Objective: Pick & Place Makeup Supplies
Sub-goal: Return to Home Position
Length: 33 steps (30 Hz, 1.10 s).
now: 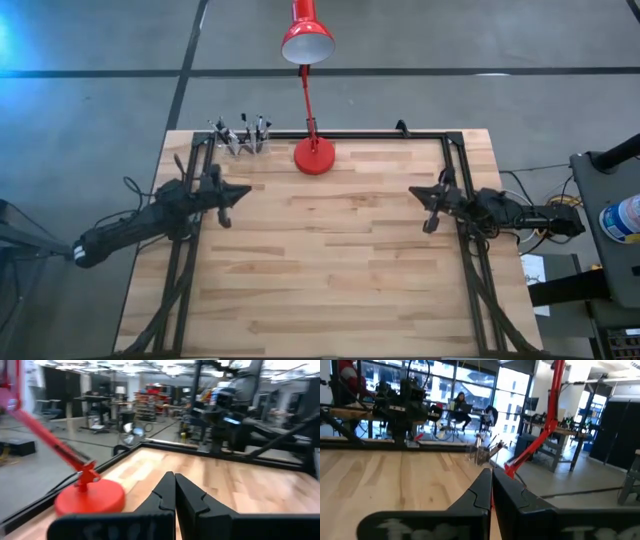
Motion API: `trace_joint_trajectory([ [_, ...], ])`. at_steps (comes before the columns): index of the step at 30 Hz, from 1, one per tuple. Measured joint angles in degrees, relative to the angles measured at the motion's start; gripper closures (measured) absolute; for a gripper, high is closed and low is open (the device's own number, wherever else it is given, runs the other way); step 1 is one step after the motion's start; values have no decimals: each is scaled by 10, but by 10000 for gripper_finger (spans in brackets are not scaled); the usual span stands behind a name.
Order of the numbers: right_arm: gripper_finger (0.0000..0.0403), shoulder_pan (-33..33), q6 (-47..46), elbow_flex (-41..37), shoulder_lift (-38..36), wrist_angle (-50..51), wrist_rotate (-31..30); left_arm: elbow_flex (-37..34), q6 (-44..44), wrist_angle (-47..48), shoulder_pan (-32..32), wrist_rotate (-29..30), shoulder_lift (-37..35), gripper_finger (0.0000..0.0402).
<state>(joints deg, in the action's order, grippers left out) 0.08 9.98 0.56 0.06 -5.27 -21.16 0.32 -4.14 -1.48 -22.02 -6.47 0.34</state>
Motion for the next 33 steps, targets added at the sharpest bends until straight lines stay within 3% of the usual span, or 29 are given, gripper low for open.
trace_joint_trajectory([
  [4,394,0,-5,0,6,19,1,0,0,4,2,31,6,401],
  [14,394,0,-5,0,26,18,1,0,-64,5,2,34,24,401],
  [33,394,0,-4,0,26,18,1,0,-68,1,2,34,24,401],
])
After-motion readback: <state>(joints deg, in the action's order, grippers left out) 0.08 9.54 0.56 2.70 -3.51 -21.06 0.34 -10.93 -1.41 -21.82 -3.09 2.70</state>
